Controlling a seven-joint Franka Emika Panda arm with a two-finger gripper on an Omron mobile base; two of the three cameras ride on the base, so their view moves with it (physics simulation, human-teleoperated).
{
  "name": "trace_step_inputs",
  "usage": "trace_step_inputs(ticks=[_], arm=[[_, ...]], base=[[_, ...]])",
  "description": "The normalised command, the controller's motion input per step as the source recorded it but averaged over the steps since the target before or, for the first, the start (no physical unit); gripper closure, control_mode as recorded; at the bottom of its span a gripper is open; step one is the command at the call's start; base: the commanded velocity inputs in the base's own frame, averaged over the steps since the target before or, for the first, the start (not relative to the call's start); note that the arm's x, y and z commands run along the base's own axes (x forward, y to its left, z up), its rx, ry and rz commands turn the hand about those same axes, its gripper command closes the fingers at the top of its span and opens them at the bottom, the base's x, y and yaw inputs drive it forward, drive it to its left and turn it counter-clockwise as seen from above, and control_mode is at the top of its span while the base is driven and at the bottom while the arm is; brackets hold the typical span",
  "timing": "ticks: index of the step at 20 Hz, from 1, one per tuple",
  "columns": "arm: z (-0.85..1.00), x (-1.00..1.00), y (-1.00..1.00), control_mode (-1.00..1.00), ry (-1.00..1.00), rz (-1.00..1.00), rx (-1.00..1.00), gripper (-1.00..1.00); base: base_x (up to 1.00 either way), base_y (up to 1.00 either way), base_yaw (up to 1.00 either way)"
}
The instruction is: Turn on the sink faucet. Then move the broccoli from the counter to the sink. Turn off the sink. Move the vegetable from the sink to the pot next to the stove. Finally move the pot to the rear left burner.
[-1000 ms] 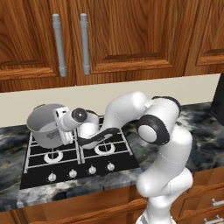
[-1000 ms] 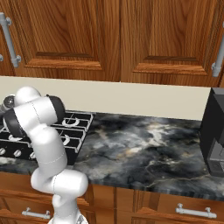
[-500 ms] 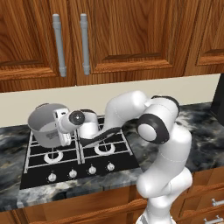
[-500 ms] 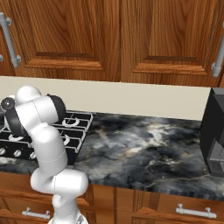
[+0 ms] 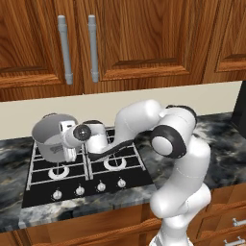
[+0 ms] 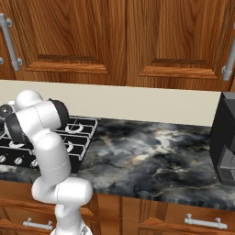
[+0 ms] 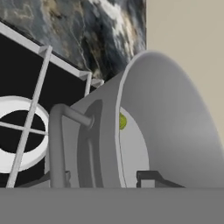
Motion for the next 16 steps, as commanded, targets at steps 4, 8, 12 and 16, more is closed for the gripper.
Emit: trace_step_inputs(ticks=[4,8,12,16], arm=[[0.0,0.12,0.0,-1.0,0.0,-0.04,0.0,1.0],[0.0,0.22,0.0,-1.0,0.0,-0.03,0.0,1.0],[0.0,0.26,0.0,-1.0,0.0,-0.01,0.0,1.0],[-0.01,0.28,0.0,-1.0,-0.01,0.0,0.0,1.0]], base=[[0.0,0.0,0.0],[0.0,0.0,0.0],[0.0,0.0,0.0],[0.0,0.0,0.0]])
